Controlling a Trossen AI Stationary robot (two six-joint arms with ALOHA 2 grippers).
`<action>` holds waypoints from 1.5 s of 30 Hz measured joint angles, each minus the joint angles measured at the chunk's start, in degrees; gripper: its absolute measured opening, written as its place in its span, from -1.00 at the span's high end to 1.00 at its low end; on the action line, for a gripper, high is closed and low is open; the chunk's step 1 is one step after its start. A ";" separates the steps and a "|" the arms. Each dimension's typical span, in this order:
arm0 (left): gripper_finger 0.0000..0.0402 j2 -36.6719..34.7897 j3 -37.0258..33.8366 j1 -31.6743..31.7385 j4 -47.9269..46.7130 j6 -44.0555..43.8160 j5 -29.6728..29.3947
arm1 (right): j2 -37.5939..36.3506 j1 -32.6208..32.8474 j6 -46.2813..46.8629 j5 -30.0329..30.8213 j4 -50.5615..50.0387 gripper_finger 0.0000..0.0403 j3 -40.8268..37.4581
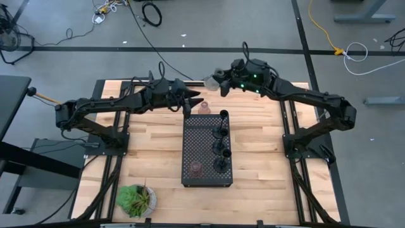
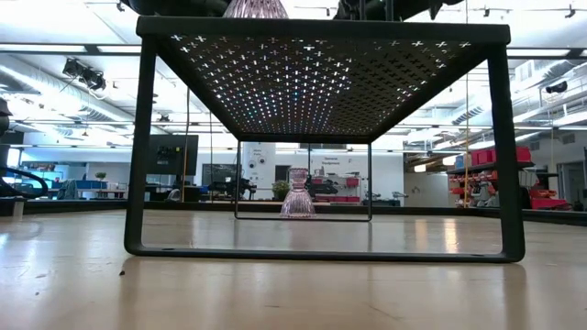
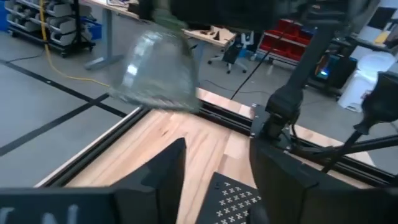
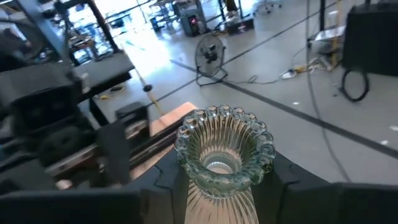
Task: Pick & Place candle stick holders
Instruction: Put the green glass candle holder on the shelf
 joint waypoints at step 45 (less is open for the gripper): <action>-0.39 2.71 0.11 -3.78 8.14 -3.47 3.81 | 1.95 13.31 4.26 -2.46 6.39 0.40 -0.11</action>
